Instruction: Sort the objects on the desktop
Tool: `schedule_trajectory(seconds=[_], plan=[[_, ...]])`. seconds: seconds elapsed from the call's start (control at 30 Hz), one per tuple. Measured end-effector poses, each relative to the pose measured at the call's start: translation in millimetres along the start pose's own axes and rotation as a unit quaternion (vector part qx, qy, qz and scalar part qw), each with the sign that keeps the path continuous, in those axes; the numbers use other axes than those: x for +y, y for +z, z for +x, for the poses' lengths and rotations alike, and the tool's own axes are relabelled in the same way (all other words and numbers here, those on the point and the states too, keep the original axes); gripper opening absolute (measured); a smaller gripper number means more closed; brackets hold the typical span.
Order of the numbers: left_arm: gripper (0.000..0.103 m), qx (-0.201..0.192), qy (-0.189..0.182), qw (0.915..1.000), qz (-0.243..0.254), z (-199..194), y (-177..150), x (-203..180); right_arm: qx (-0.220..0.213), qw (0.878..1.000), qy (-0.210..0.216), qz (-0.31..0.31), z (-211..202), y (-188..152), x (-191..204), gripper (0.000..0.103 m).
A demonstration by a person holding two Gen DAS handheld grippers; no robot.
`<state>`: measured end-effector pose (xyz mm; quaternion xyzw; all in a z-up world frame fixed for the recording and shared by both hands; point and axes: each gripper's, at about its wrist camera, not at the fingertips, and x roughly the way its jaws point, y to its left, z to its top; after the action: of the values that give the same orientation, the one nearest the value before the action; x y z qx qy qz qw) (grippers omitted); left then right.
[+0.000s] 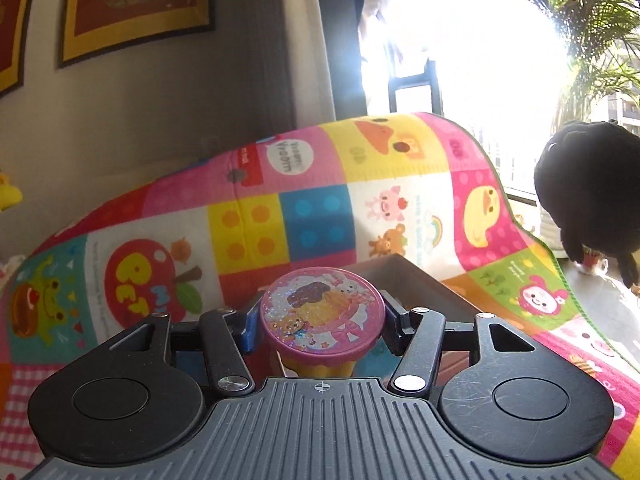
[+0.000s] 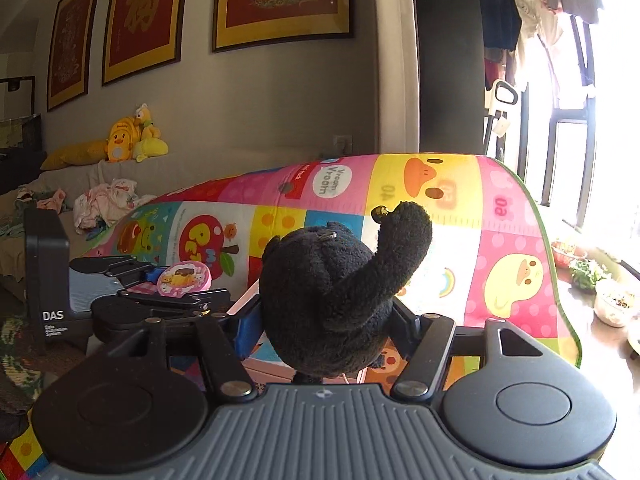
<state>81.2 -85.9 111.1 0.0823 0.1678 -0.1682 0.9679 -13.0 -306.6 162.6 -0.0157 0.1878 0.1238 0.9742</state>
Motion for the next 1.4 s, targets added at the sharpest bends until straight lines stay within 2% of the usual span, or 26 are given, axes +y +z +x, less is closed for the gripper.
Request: schedule_trajectory(seconds=[0.1,0.13,0.17,0.23,0.33,0.5,0.6,0.67,0.73,0.83,0.93,1.03,1.07,1.2,1.3,1.4], plan=[[0.064,0.003,-0.009,0.9998,-0.018,34.3,4.7,6.0,0.009,1.000,-0.003,0.003,13.3,2.8,-2.1,0.064],[0.074,0.008,-0.010,0.9996,-0.024,41.0,4.2,9.0,0.011,1.000,-0.004,0.004,16.5,3.7,-3.3,0.064],[0.078,0.014,-0.008,0.9992,-0.036,44.5,1.1,14.1,0.011,1.000,-0.006,0.007,19.2,4.6,-5.0,0.064],[0.087,0.021,-0.013,0.9980,-0.059,39.3,-10.6,24.0,0.010,1.000,-0.008,0.014,24.4,7.1,-9.3,0.064],[0.095,0.034,-0.011,0.9972,-0.065,16.0,-38.6,34.2,0.014,1.000,-0.004,0.027,38.7,12.2,-14.2,0.064],[0.096,0.071,-0.006,0.9931,-0.093,-12.6,-81.3,44.5,0.027,0.999,0.004,0.028,84.0,27.7,-1.9,0.064],[0.096,0.089,-0.014,0.9885,-0.121,-17.5,-94.4,50.6,0.025,0.999,0.007,0.034,120.4,44.3,7.6,0.064],[0.097,0.091,-0.025,0.9861,-0.136,-21.3,-97.6,53.6,0.041,0.997,0.013,0.057,152.3,53.6,8.8,0.064],[0.098,0.087,-0.032,0.9858,-0.140,-25.0,-98.8,55.0,0.071,0.993,0.027,0.088,184.2,56.0,5.8,0.064],[0.099,0.080,-0.039,0.9845,-0.151,-27.6,-100.4,57.2,0.136,0.977,0.047,0.155,240.4,44.4,-4.4,0.064],[0.099,0.081,-0.043,0.9812,-0.170,-26.2,-104.4,62.7,0.170,0.969,0.007,0.181,274.0,24.7,-12.5,0.064],[0.100,0.081,-0.039,0.9782,-0.187,-26.2,-108.2,70.0,0.183,0.969,-0.064,0.154,289.7,4.6,-16.7,0.064],[0.100,0.078,-0.037,0.9774,-0.193,-26.4,-109.1,72.3,0.190,0.968,-0.064,0.151,290.9,0.3,-19.1,0.064],[0.100,0.075,-0.045,0.9740,-0.209,-23.4,-111.0,76.5,0.218,0.961,-0.031,0.169,296.7,-8.4,-14.8,0.063],[0.100,0.079,-0.048,0.9736,-0.209,-22.7,-112.5,76.5,0.254,0.936,0.031,0.241,306.1,-10.6,-23.9,0.062],[0.100,0.078,-0.046,0.9732,-0.211,-23.6,-112.1,78.6,0.257,0.931,0.043,0.255,308.3,-14.2,-28.4,0.062]])
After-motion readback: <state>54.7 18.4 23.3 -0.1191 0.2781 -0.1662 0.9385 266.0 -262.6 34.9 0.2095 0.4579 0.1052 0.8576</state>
